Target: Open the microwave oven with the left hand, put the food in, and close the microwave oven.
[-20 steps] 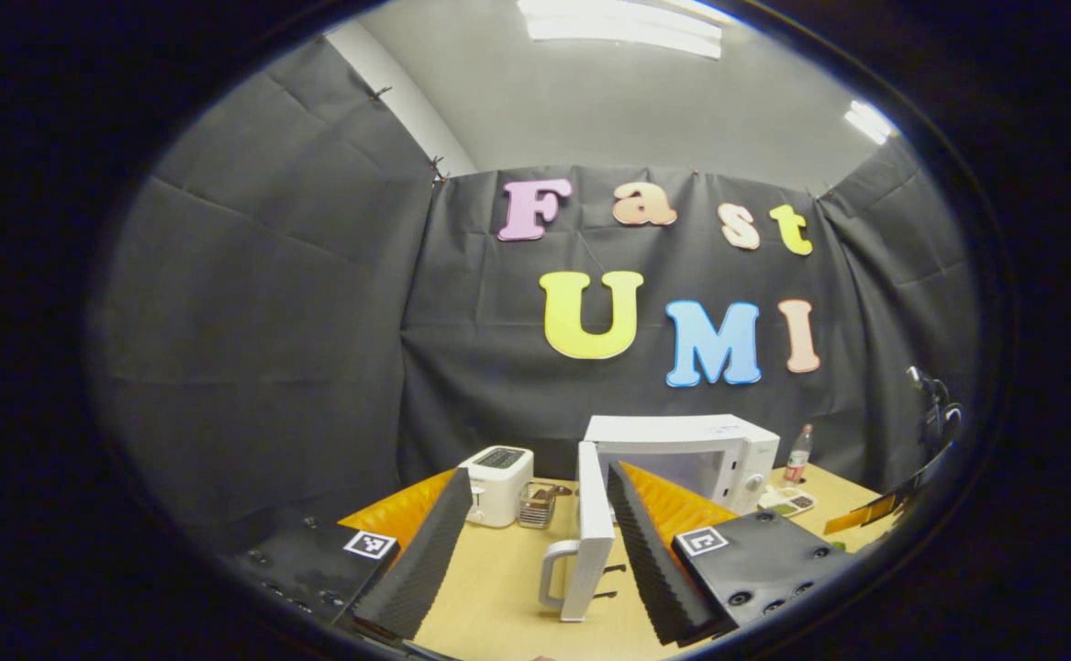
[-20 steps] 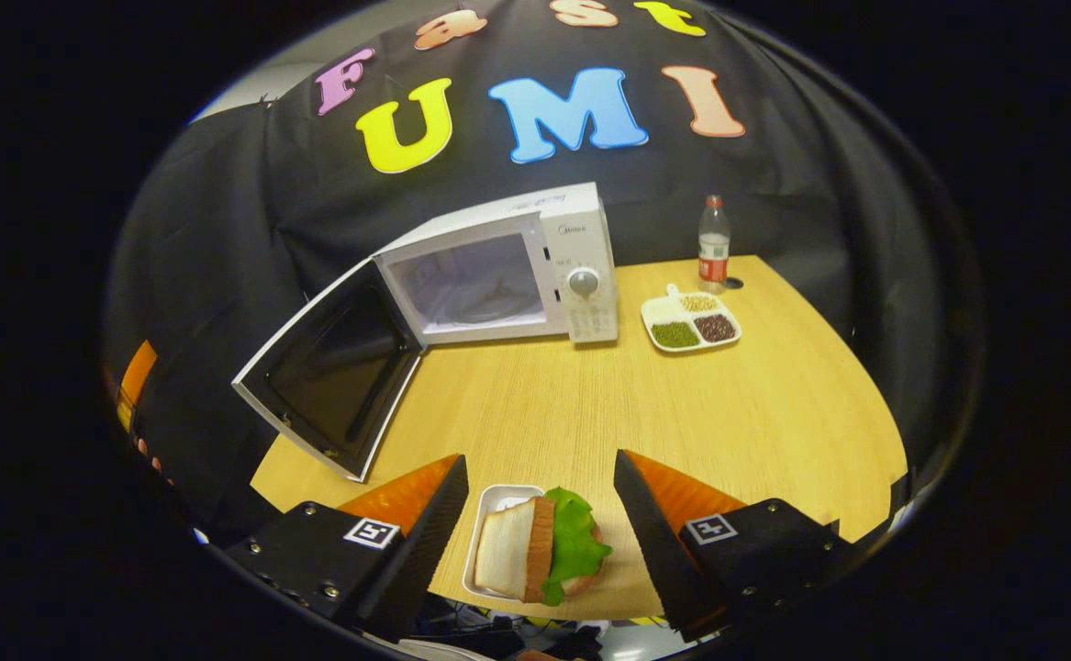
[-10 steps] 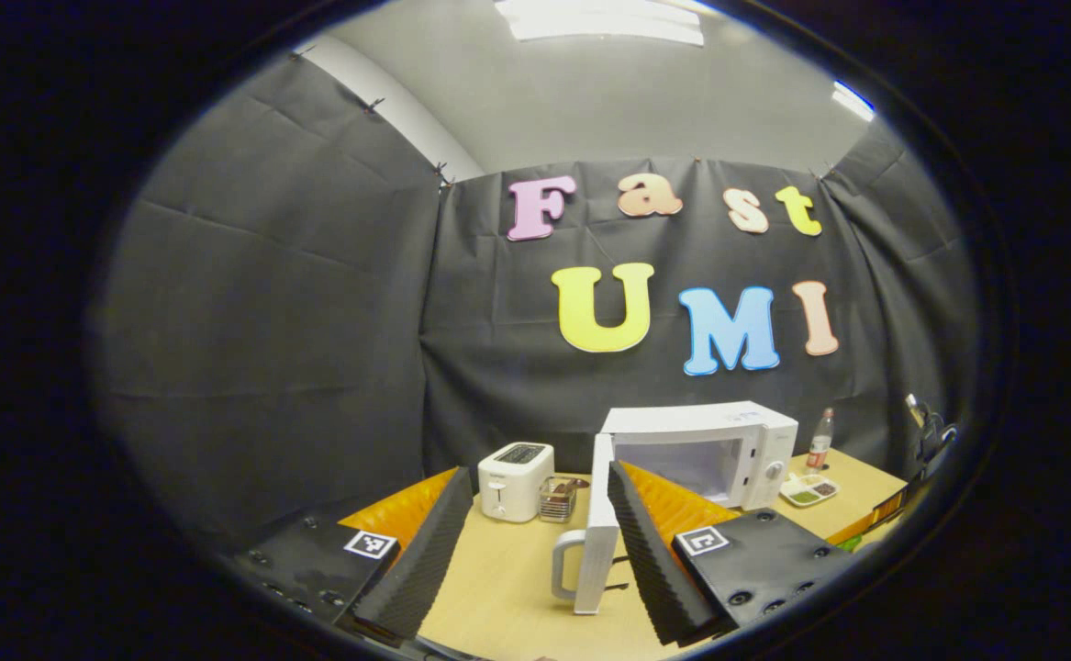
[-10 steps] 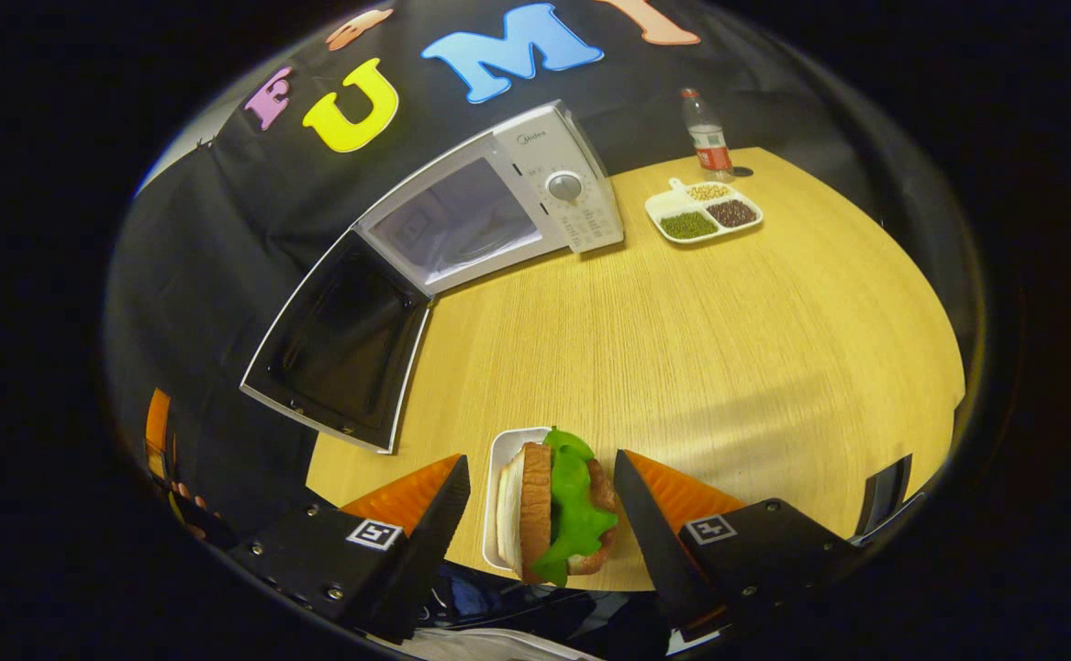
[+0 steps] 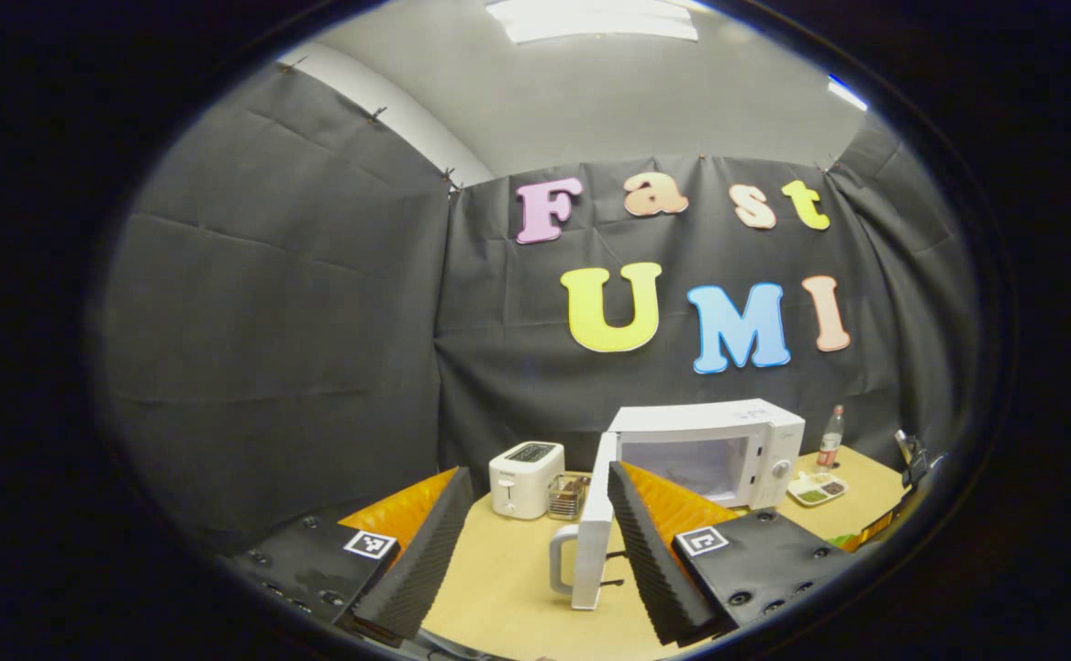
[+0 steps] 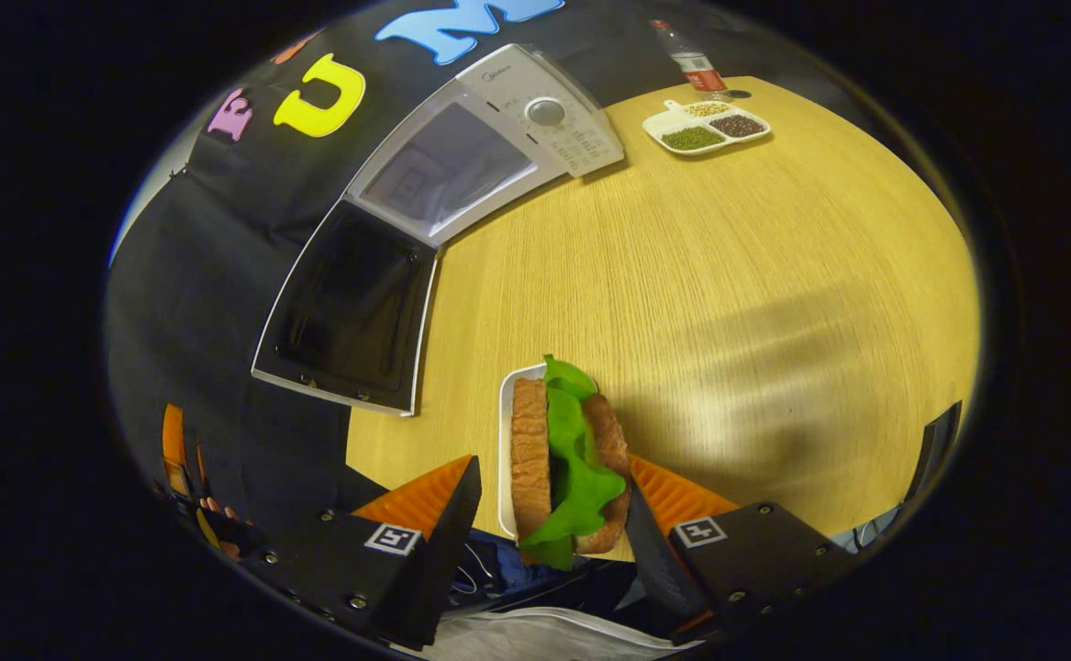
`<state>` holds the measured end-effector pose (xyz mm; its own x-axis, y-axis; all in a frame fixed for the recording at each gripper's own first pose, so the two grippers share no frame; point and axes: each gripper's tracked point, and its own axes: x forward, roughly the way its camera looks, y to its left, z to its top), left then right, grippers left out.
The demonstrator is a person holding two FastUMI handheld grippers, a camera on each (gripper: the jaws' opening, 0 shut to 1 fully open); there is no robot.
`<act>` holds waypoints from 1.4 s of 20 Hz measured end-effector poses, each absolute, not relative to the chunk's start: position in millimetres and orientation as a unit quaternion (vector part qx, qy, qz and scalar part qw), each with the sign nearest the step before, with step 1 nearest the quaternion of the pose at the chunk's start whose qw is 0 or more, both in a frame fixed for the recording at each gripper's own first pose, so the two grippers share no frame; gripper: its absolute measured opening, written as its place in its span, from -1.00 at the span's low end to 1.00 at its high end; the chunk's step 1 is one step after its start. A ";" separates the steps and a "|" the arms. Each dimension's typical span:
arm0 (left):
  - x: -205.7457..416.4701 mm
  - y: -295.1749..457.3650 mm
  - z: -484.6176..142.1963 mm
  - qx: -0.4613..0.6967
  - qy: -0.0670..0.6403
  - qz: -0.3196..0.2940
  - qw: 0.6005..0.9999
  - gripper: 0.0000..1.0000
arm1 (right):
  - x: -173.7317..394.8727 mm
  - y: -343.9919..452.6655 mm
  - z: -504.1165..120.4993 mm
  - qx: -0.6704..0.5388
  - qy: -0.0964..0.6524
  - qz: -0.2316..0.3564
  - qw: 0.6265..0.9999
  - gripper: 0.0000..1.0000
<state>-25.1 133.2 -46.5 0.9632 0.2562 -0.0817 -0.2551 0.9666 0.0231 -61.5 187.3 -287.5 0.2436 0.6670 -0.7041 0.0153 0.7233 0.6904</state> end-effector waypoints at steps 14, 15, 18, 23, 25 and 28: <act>-31.0 117.4 -35.7 0.011 0.034 0.147 0.989 0.90 | -30.8 182.9 -229.1 0.292 0.502 0.264 0.770 -0.31; -24.9 119.0 -39.0 0.008 0.036 0.144 0.989 0.92 | -24.5 183.5 -222.5 0.294 0.496 0.263 0.774 -0.31; -7.4 124.0 -42.5 -0.006 0.034 0.129 0.991 0.87 | -4.9 190.0 -206.0 0.295 0.474 0.256 0.789 -0.31; 23.7 146.2 -44.0 -0.013 0.025 0.114 0.993 0.90 | 28.2 221.1 -183.0 0.302 0.444 0.250 0.806 -0.31; 34.0 159.0 -45.0 -0.014 0.025 0.109 0.994 0.89 | 39.8 235.3 -177.4 0.304 0.435 0.245 0.812 -0.31; 50.7 180.3 -47.4 -0.012 0.024 0.104 0.994 0.90 | 59.8 258.1 -169.9 0.304 0.414 0.239 0.824 -0.31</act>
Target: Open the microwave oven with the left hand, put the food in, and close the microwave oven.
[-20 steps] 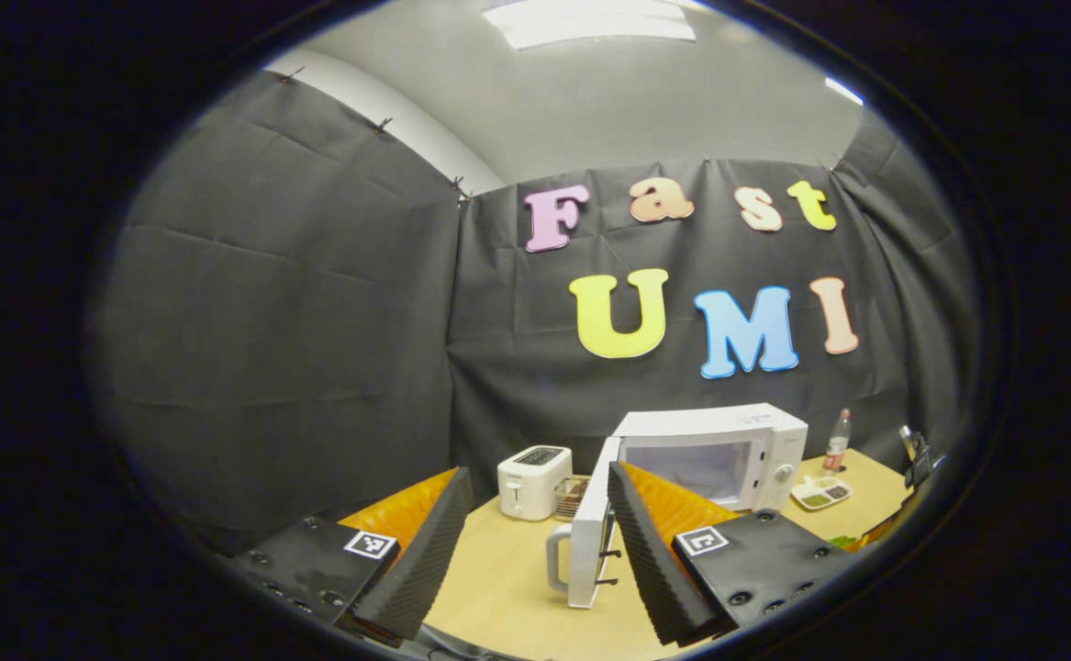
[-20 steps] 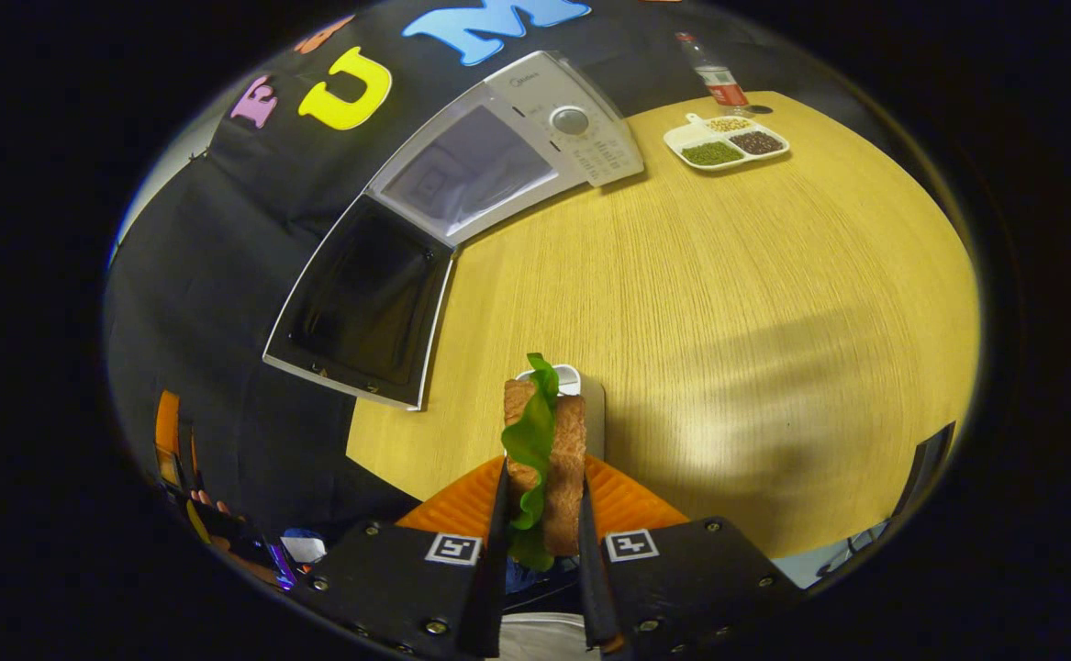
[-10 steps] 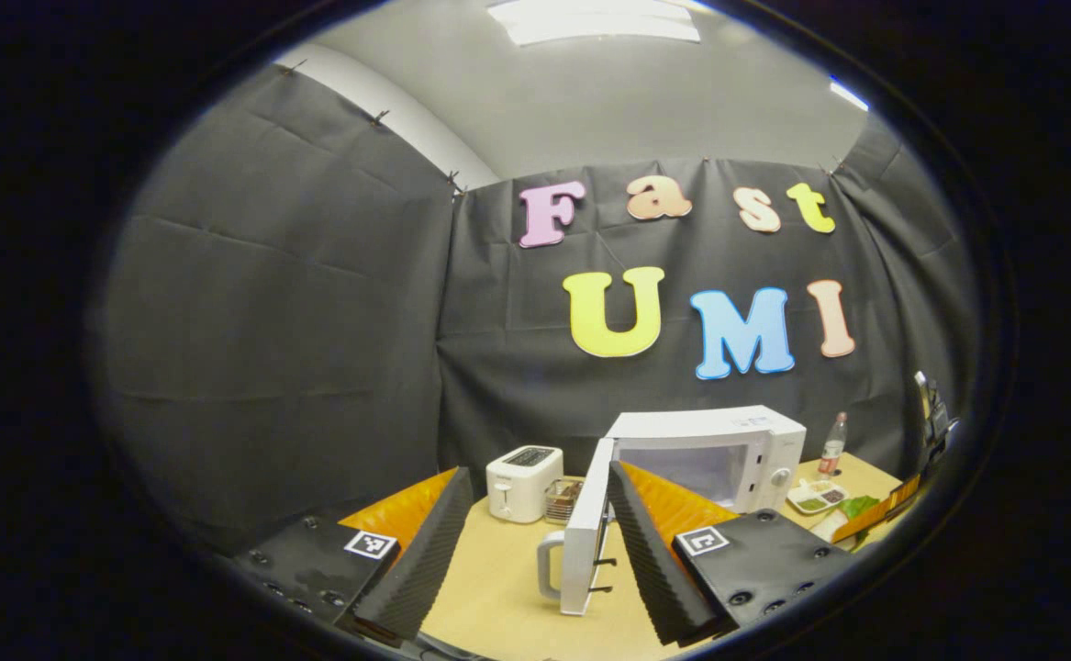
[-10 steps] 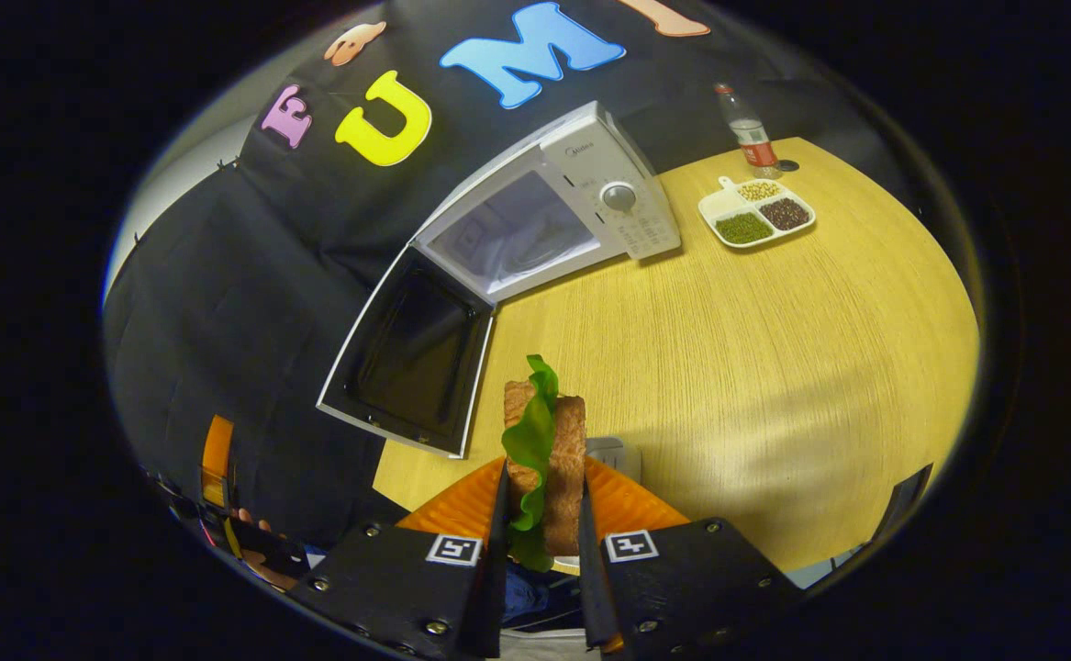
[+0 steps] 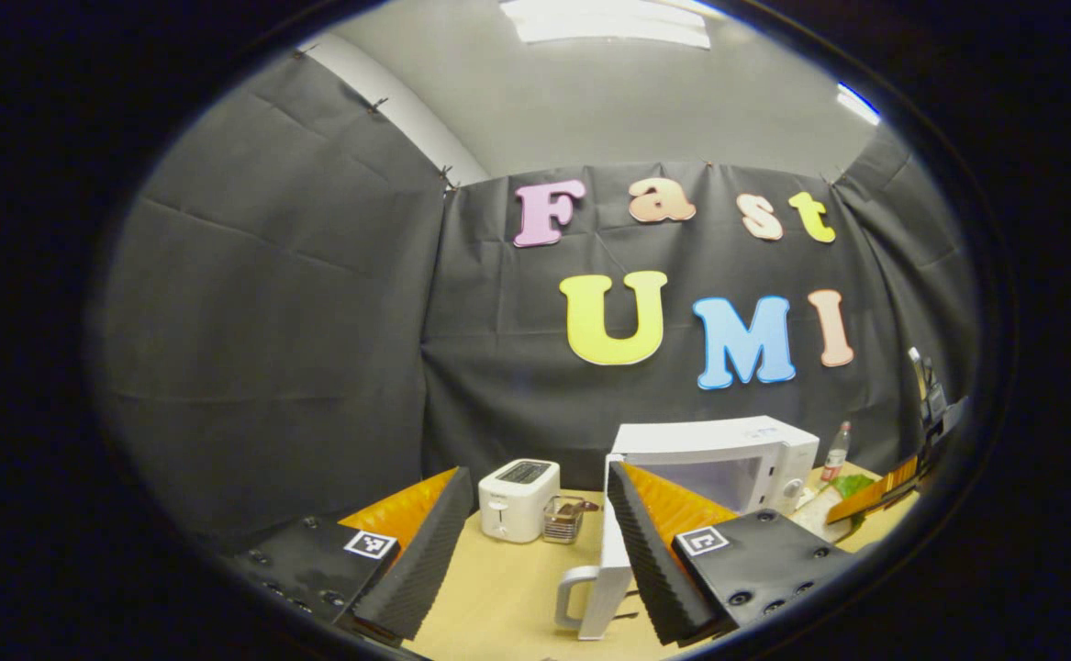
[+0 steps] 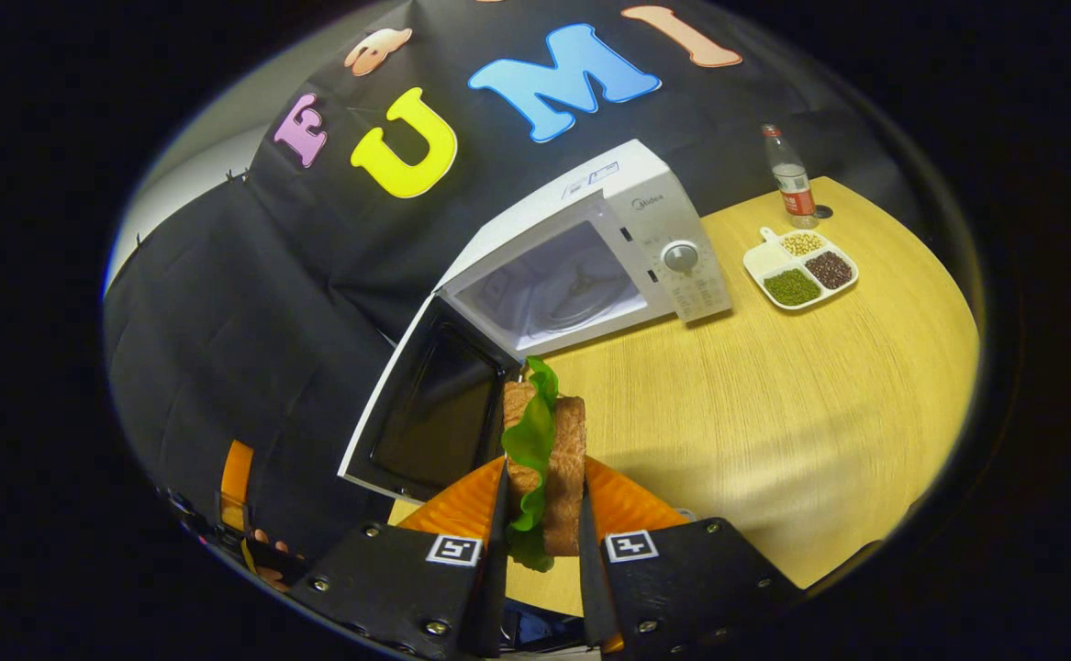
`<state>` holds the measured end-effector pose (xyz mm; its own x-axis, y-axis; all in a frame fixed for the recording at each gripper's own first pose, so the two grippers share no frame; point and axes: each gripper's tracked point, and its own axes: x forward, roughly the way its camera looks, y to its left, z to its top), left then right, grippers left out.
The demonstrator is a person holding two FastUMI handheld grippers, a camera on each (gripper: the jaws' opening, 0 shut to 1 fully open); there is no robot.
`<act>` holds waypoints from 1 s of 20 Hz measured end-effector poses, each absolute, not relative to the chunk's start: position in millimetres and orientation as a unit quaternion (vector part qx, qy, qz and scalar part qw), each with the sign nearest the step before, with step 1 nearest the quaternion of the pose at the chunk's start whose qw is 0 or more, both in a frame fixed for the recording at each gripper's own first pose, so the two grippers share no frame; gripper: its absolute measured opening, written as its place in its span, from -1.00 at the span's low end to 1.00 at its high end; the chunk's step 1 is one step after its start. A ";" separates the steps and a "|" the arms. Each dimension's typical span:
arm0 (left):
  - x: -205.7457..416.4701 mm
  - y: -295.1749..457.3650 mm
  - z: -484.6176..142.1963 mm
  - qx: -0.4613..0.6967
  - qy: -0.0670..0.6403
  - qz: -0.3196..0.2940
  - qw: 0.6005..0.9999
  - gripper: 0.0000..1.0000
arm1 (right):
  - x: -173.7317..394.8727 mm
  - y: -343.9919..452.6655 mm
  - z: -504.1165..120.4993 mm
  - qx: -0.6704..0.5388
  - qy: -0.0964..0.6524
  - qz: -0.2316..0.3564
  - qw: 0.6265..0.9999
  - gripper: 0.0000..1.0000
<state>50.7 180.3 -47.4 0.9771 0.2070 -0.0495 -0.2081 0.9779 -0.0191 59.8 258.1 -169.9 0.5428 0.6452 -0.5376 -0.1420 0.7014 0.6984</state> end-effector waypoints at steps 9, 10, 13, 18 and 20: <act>77.0 241.8 -73.2 -0.024 0.041 0.105 0.993 0.90 | 131.7 322.3 -168.5 0.293 0.367 0.212 0.857 -0.31; 79.9 248.3 -75.3 -0.024 0.043 0.105 0.993 0.90 | 139.2 328.5 -169.8 0.293 0.363 0.208 0.860 -0.31; 86.8 262.9 -85.4 -0.024 0.053 0.104 0.993 0.90 | 163.5 344.3 -174.8 0.294 0.348 0.194 0.869 -0.31; 101.5 284.0 -97.6 -0.023 0.067 0.099 0.993 0.90 | 202.3 368.6 -186.2 0.298 0.322 0.170 0.882 -0.31; 108.8 290.4 -102.3 -0.029 0.071 0.098 0.992 0.89 | 219.7 376.3 -192.2 0.301 0.310 0.156 0.888 -0.31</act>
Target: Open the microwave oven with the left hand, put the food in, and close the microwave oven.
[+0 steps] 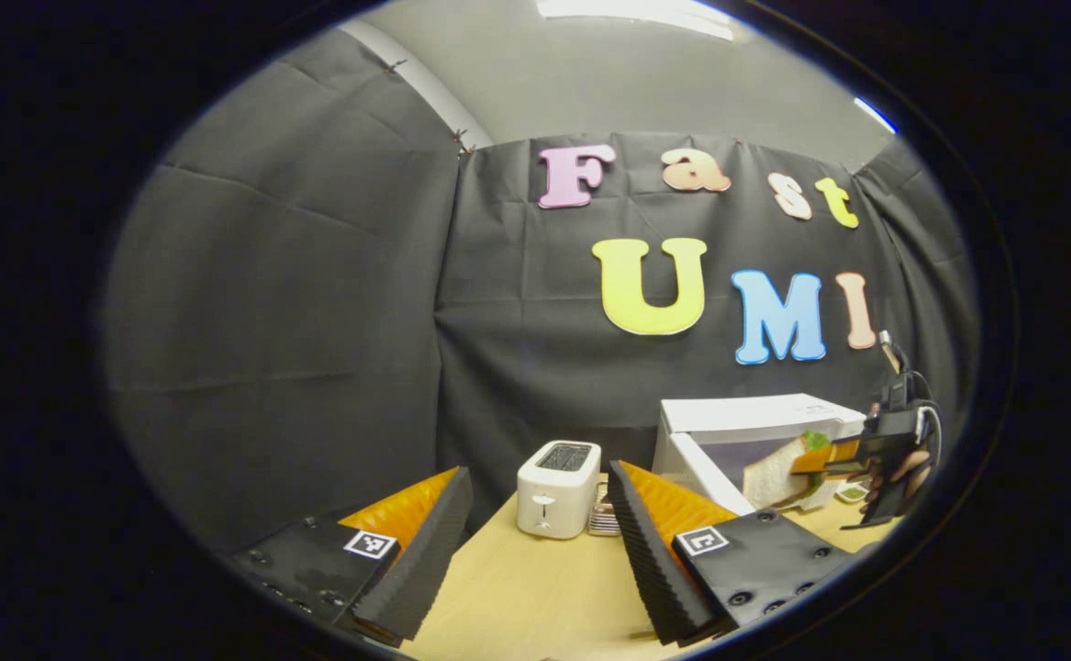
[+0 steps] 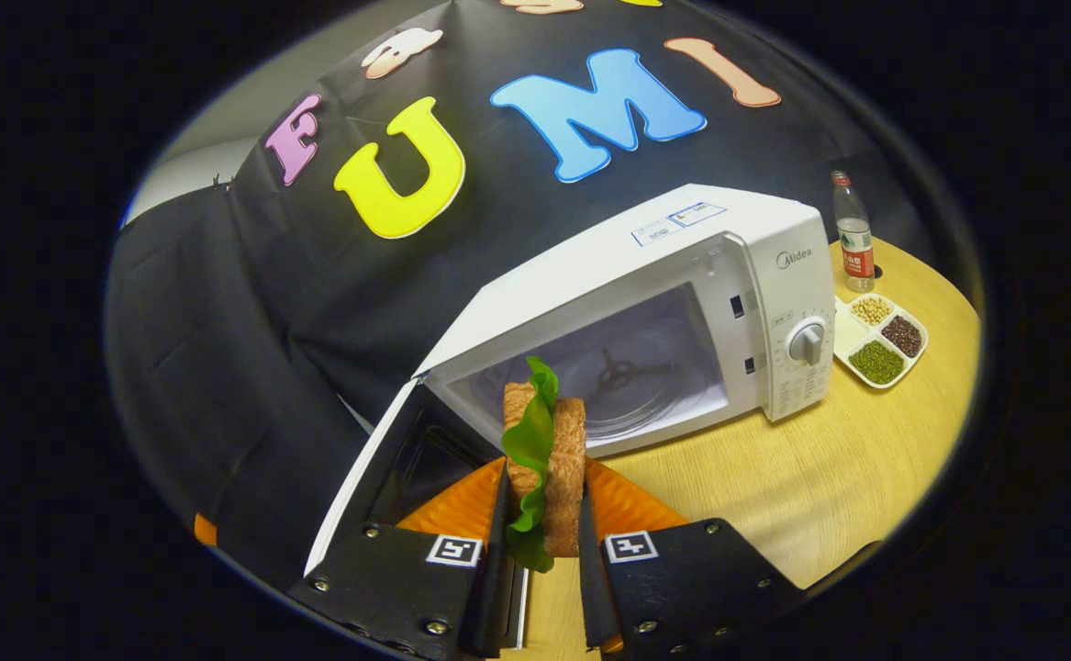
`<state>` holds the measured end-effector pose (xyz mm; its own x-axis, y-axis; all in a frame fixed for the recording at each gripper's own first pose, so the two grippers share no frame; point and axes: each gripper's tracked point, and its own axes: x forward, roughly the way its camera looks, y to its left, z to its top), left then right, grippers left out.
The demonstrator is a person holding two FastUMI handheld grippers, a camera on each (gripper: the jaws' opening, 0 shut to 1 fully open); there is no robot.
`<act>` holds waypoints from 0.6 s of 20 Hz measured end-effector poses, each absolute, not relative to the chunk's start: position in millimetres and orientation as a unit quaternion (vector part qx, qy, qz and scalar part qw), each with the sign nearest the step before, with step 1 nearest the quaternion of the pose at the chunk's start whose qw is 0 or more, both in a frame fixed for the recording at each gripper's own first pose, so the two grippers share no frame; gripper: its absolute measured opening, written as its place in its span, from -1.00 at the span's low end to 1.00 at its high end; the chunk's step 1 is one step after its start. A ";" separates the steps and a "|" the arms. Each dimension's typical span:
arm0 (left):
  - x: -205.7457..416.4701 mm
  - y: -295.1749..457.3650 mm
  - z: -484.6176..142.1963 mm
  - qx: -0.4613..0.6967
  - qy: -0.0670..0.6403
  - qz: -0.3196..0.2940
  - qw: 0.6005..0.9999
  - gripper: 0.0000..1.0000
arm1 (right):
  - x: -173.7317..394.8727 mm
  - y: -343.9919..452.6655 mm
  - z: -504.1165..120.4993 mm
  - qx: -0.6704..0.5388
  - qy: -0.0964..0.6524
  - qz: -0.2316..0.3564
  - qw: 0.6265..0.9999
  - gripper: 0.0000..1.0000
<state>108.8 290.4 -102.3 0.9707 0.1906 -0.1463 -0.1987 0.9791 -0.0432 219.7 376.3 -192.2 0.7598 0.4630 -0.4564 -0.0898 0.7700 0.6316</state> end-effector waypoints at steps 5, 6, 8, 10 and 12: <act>114.6 307.4 -116.2 -0.020 0.084 0.103 0.991 0.90 | 260.9 390.0 -213.6 0.313 0.291 0.124 0.895 -0.32; 115.4 312.8 -119.8 -0.016 0.090 0.105 0.990 0.90 | 270.3 391.1 -217.8 0.315 0.286 0.118 0.897 -0.32; 115.8 320.5 -127.0 -0.015 0.099 0.110 0.989 0.90 | 287.4 393.7 -225.2 0.316 0.279 0.107 0.900 -0.31; 115.0 327.1 -129.0 -0.012 0.104 0.117 0.988 0.90 | 302.6 396.4 -233.8 0.317 0.272 0.098 0.903 -0.31; 110.3 331.7 -130.7 -0.009 0.107 0.124 0.986 0.90 | 310.8 403.7 -246.2 0.311 0.274 0.098 0.905 -0.32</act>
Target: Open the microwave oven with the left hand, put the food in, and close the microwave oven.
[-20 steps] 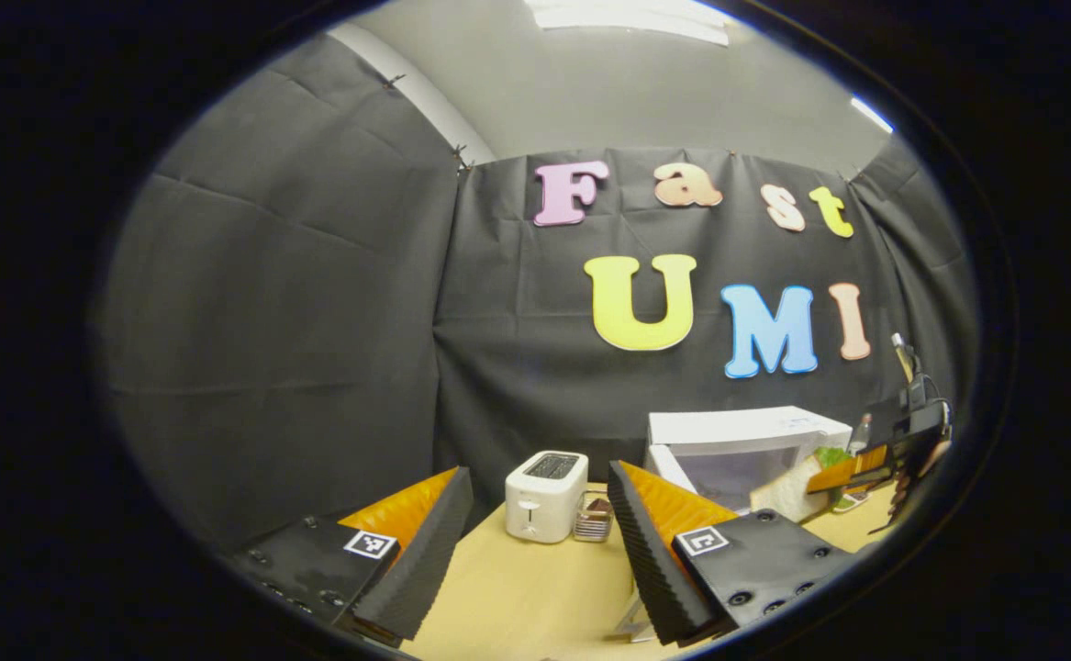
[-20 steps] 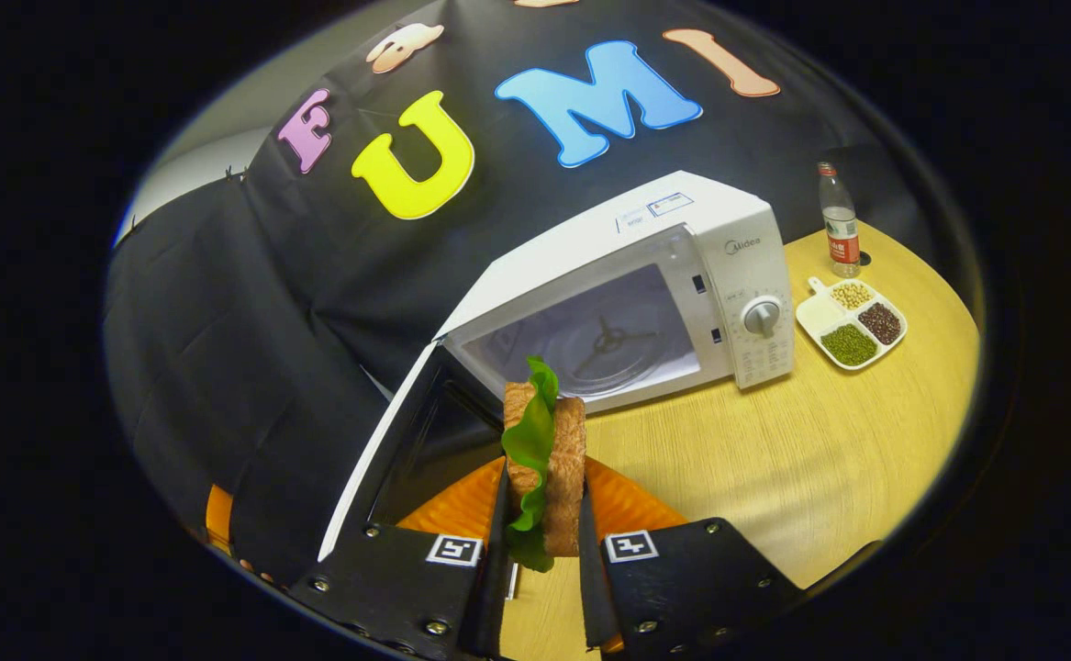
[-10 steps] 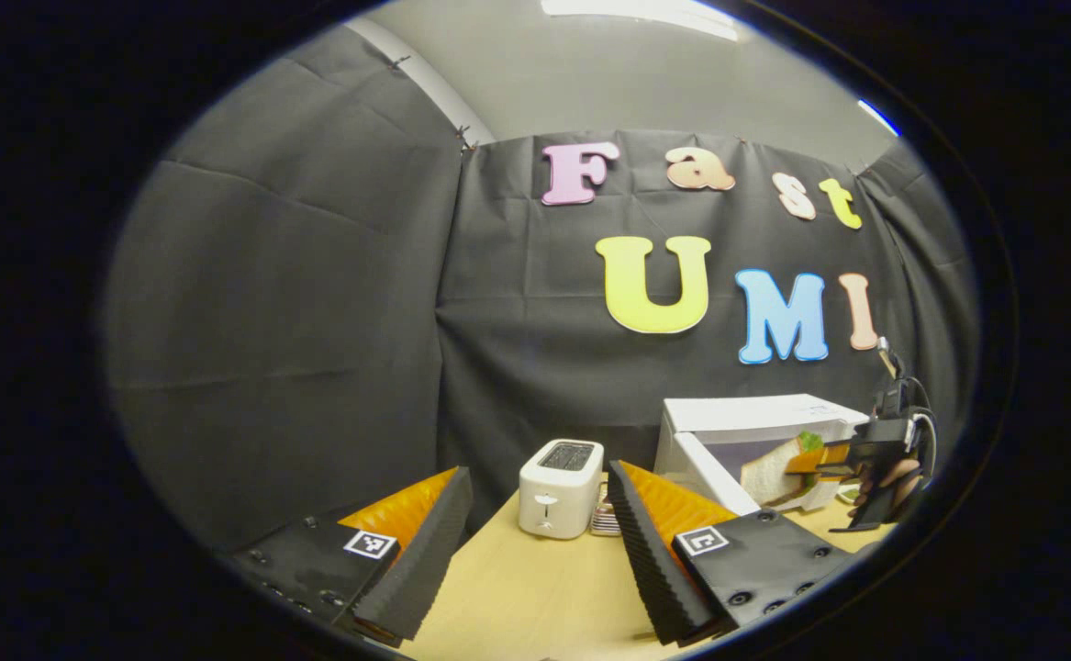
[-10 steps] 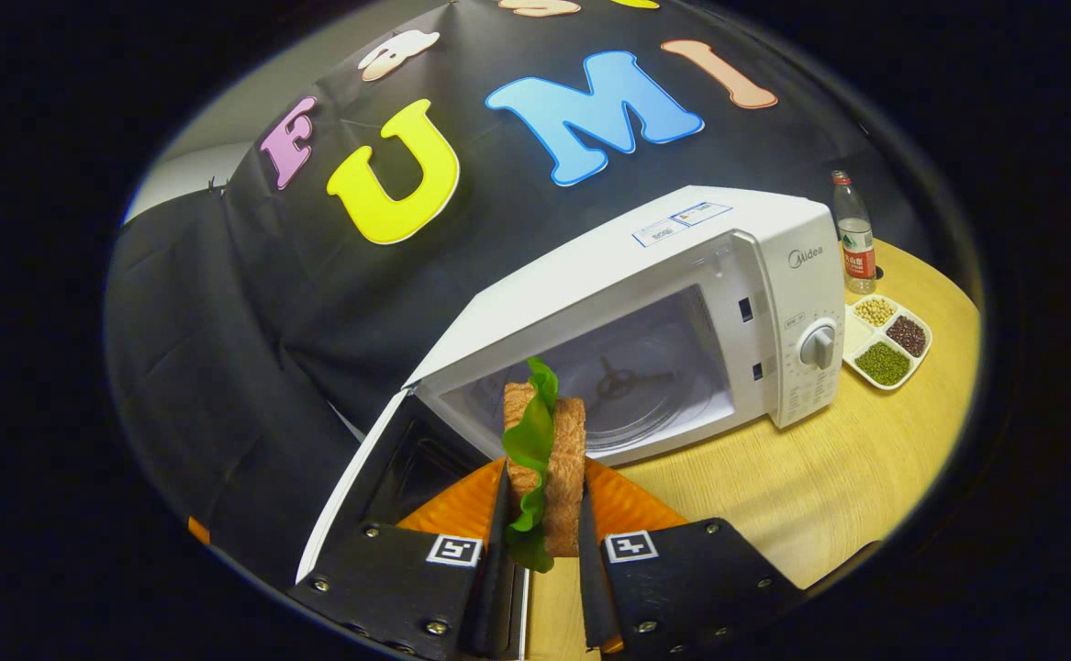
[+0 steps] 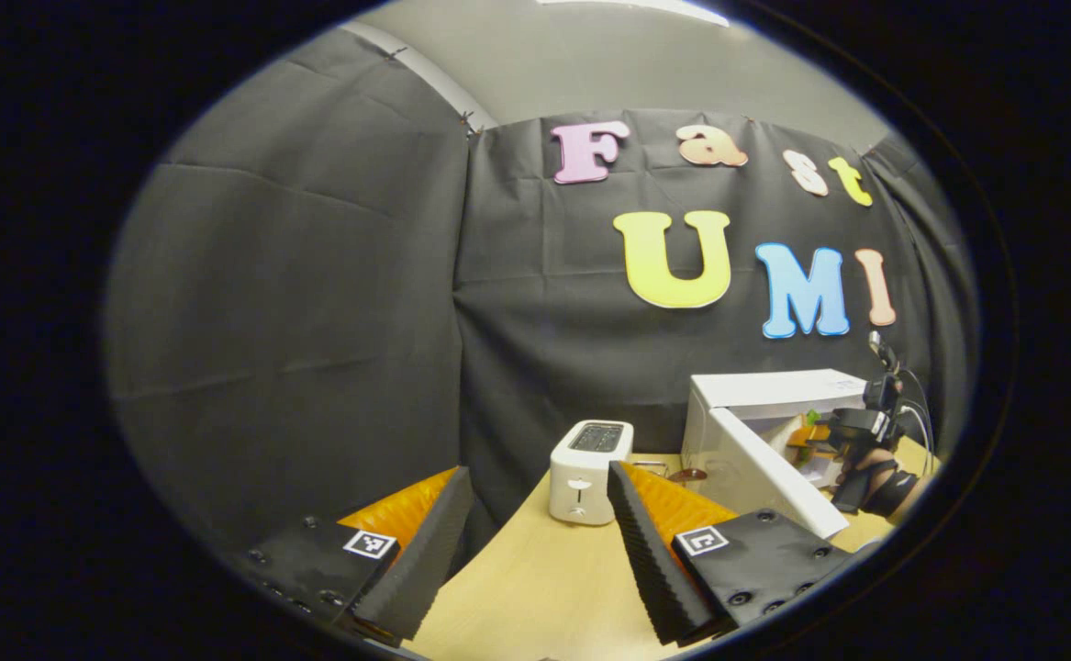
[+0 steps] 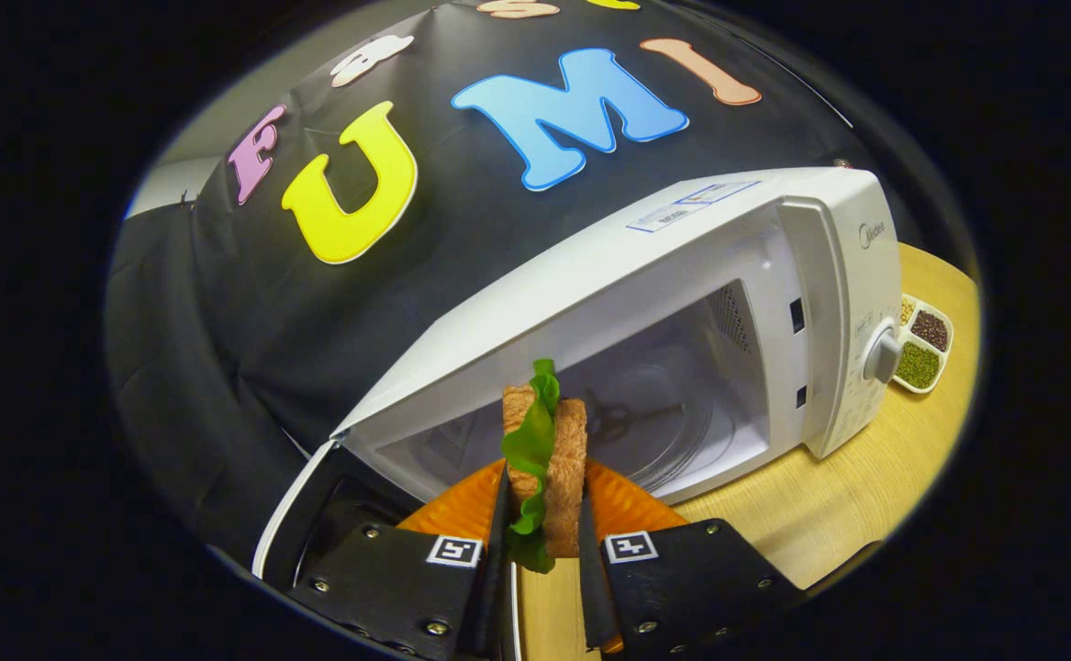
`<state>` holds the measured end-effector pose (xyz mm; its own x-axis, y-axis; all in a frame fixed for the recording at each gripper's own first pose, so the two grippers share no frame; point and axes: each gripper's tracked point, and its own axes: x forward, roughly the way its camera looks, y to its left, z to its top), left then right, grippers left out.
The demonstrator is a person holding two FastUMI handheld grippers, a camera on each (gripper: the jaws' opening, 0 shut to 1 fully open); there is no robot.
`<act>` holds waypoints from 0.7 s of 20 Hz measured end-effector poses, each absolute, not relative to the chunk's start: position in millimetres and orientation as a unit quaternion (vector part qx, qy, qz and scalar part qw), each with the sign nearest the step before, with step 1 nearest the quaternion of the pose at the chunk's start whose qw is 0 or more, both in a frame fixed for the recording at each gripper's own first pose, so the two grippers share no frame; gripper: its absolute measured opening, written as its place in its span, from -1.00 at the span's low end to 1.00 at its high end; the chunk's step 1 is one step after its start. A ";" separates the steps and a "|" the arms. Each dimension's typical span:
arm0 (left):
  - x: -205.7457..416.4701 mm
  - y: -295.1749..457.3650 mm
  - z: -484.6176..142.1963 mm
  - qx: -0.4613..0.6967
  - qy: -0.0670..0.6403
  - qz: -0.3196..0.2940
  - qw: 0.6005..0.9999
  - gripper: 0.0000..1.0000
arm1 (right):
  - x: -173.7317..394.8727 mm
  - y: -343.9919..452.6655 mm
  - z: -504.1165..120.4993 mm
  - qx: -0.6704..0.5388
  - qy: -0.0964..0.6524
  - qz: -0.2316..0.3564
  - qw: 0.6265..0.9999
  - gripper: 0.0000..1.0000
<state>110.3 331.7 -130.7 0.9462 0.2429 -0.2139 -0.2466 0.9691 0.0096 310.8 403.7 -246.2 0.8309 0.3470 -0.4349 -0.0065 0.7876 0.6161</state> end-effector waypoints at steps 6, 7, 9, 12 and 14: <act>104.7 341.3 -145.6 0.006 0.129 0.135 0.982 0.90 | 336.9 412.2 -267.1 0.335 0.267 0.086 0.900 -0.31; 105.5 342.1 -147.3 0.008 0.132 0.136 0.982 0.90 | 343.5 411.4 -267.1 0.339 0.261 0.084 0.900 -0.31; 106.4 345.1 -151.3 0.012 0.138 0.138 0.981 0.92 | 355.2 404.9 -272.2 0.332 0.254 0.069 0.906 -0.31; 106.8 344.4 -158.2 0.016 0.146 0.137 0.980 0.92 | 365.1 399.0 -282.9 0.333 0.254 0.052 0.906 -0.31; 107.5 344.6 -159.7 0.021 0.151 0.136 0.979 0.90 | 366.8 393.2 -289.7 0.319 0.256 0.036 0.912 -0.31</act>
